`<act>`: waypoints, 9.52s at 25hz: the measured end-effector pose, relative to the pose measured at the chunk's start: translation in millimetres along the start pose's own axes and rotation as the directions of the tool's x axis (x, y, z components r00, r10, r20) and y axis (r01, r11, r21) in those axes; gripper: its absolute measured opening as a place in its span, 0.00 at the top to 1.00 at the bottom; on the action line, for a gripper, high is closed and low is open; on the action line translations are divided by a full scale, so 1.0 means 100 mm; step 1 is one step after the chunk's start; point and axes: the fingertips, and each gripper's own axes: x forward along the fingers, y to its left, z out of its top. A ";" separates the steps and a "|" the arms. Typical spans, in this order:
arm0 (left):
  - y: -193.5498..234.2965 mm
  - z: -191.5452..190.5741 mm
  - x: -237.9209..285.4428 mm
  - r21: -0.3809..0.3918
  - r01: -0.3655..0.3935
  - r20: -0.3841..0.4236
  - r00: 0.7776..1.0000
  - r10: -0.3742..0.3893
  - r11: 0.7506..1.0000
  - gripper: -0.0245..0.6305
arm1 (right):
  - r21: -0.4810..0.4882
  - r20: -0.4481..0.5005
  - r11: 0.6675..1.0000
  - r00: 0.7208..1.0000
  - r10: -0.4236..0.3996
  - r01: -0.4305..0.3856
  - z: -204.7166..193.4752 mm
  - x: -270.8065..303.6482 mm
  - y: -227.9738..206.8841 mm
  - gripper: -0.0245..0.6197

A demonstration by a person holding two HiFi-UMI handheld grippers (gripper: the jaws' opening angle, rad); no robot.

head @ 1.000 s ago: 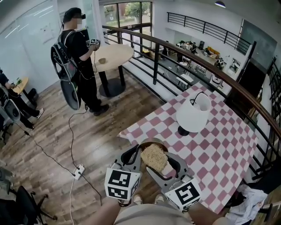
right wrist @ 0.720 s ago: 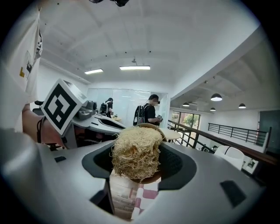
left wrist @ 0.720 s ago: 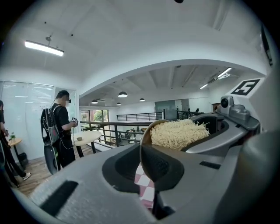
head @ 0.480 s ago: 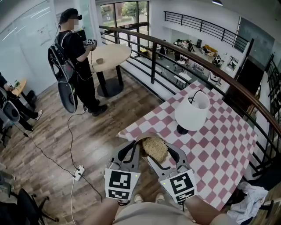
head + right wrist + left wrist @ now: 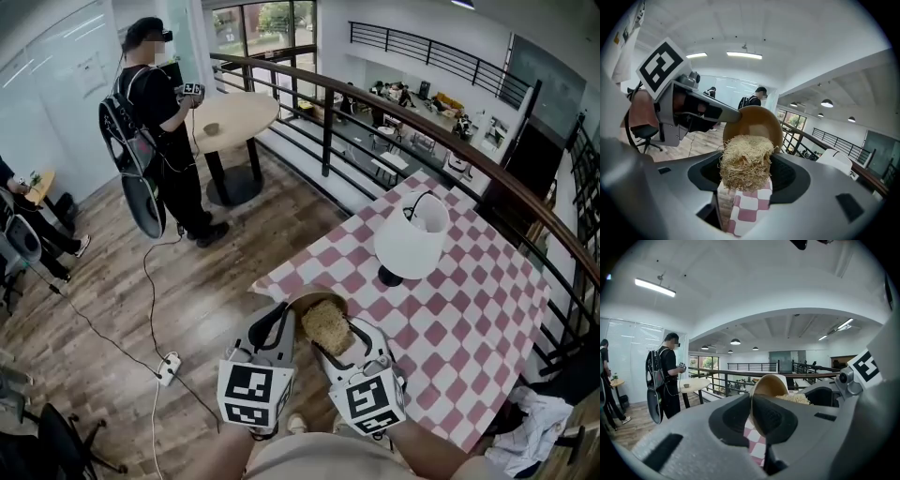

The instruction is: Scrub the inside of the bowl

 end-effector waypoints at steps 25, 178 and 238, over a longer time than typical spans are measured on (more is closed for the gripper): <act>-0.03 -0.17 -0.16 -0.093 -0.015 -0.006 1.000 0.015 0.996 0.92 | 0.020 0.070 1.000 0.998 -0.006 0.005 0.18 -0.09 -0.03 0.55; -0.25 -0.03 -0.31 0.372 -0.034 0.015 0.999 0.030 0.928 0.92 | 0.108 0.226 0.982 0.966 0.128 -0.155 0.59 -0.45 -0.46 0.55; -0.26 -1.47 0.93 -0.141 0.131 -0.291 0.942 -0.168 0.981 0.92 | 0.314 -0.263 0.949 0.957 0.123 -0.036 -1.63 0.09 -0.67 0.55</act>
